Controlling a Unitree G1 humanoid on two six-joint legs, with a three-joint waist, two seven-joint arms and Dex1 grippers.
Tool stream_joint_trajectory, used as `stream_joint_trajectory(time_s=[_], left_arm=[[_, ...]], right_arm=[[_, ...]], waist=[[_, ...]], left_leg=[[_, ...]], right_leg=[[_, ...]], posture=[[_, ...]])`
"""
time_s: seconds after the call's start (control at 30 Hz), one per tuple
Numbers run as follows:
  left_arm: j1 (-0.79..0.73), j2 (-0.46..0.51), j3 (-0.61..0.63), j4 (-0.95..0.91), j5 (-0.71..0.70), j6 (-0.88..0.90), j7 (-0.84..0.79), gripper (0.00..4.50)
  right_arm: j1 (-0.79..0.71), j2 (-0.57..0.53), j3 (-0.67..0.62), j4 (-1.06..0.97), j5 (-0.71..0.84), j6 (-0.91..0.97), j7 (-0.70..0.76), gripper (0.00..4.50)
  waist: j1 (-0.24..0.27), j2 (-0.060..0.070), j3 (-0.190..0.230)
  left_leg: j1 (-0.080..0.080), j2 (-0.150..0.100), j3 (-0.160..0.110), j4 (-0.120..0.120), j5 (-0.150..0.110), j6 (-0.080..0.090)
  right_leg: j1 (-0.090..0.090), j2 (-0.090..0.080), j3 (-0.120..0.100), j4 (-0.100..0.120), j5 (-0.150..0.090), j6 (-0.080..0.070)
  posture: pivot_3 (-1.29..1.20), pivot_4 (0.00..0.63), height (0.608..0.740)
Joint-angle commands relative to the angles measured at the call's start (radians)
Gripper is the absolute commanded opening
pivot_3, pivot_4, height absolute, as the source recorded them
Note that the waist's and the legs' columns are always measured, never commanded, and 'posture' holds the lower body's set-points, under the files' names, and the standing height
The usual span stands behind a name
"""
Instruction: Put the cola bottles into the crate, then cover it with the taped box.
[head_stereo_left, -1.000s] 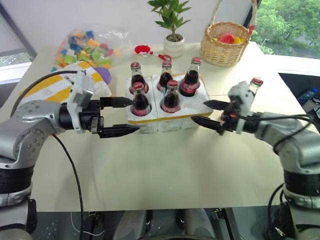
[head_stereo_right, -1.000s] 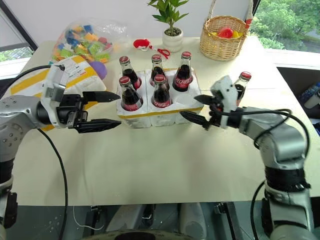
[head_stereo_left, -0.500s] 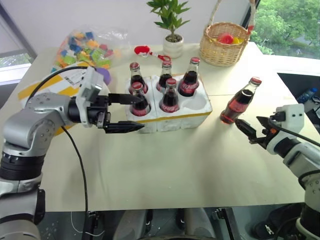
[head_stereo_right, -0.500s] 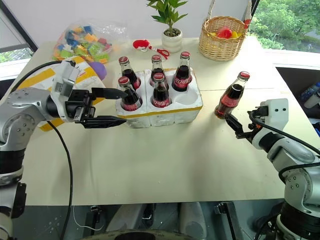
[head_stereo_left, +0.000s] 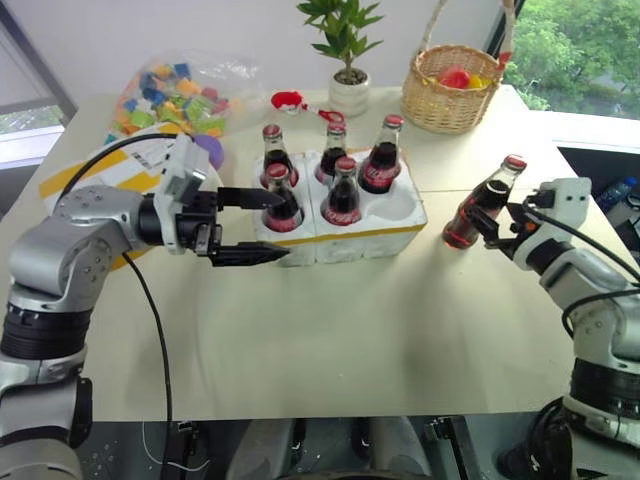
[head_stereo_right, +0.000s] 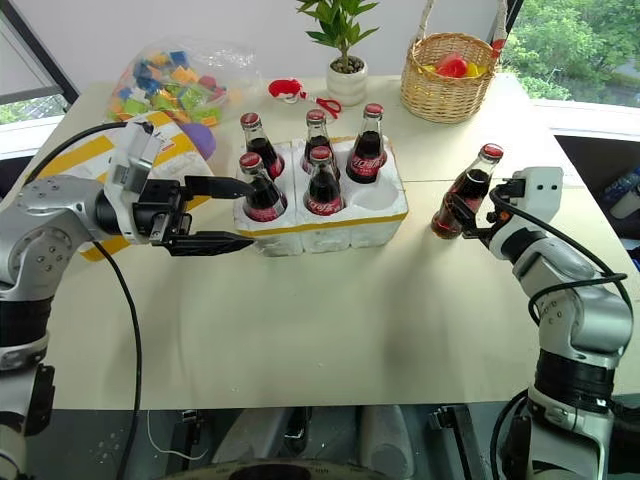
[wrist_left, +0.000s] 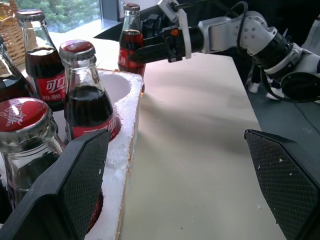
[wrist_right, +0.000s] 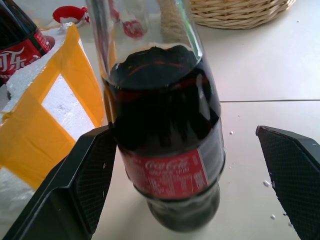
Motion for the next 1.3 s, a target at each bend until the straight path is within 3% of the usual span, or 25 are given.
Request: stream_joint_trajectory(time_s=[0.03, 0.13, 0.23, 0.3, 0.47, 0.73, 1.3], left_arm=[[-0.005, 0.016, 0.039, -0.04, -0.019, 0.008, 0.012, 4.5], [-0.004, 0.019, 0.045, -0.052, -0.025, 0.018, 0.021, 4.5], [-0.002, 0.025, 0.052, -0.061, -0.028, 0.025, 0.029, 4.5], [0.001, 0.029, 0.058, -0.066, -0.034, 0.03, 0.034, 4.5], [0.018, 0.035, 0.069, -0.078, -0.039, 0.034, 0.043, 4.5], [0.016, 0.033, 0.065, -0.076, -0.042, 0.032, 0.052, 4.5], [0.034, 0.031, 0.081, -0.088, -0.044, 0.023, 0.073, 4.5]], right_arm=[[-0.043, -0.01, 0.018, 0.061, -0.022, -0.068, 0.02, 4.46], [-0.07, -0.001, 0.043, 0.125, -0.035, -0.108, 0.03, 4.46], [-0.076, 0.009, 0.044, 0.128, -0.024, -0.134, 0.037, 3.62], [-0.063, 0.007, 0.044, 0.083, -0.005, -0.144, 0.062, 2.78], [-0.084, -0.01, -0.004, -0.001, 0.067, -0.143, 0.086, 2.83], [-0.266, 0.003, 0.011, -0.106, 0.266, -0.058, 0.1, 2.83], [-0.237, -0.028, 0.305, -0.025, 0.088, -0.079, 0.216, 2.83]], waist=[[0.0, 0.0, 0.0], [-0.001, 0.0, 0.0], [0.0, 0.0, 0.0], [0.0, 0.0, 0.0], [-0.001, 0.002, 0.001], [-0.007, 0.002, 0.001], [-0.002, 0.001, 0.001]], left_leg=[[0.0, 0.0, 0.0, 0.0, 0.0, 0.0], [0.0, 0.0, 0.0, 0.0, 0.0, 0.0], [0.0, 0.0, 0.0, 0.0, 0.0, 0.0], [0.0, 0.0, 0.0, 0.0, 0.0, 0.0], [0.0, 0.0, 0.0, 0.0, 0.0, 0.0], [0.0, 0.0, 0.0, -0.001, 0.0, 0.0], [-0.001, -0.001, 0.0, 0.0, 0.0, 0.0]], right_leg=[[0.0, 0.0, 0.0, 0.0, 0.0, 0.0], [0.0, 0.0, 0.0, 0.0, 0.0, 0.0], [0.0, 0.0, 0.0, 0.0, 0.0, 0.0], [0.0, 0.0, 0.0, 0.0, 0.0, 0.0], [0.0, 0.0, 0.0, 0.0, 0.0, 0.0], [-0.002, 0.0, 0.0, 0.001, 0.0, 0.0], [-0.001, 0.0, 0.0, 0.0, 0.0, 0.0]], posture=[[0.0, 0.15, 0.732], [0.0, 0.15, 0.732], [0.0, 0.15, 0.732], [0.0, 0.15, 0.732], [0.0, 0.15, 0.732], [0.0, 0.15, 0.732], [0.0, 0.15, 0.732]])
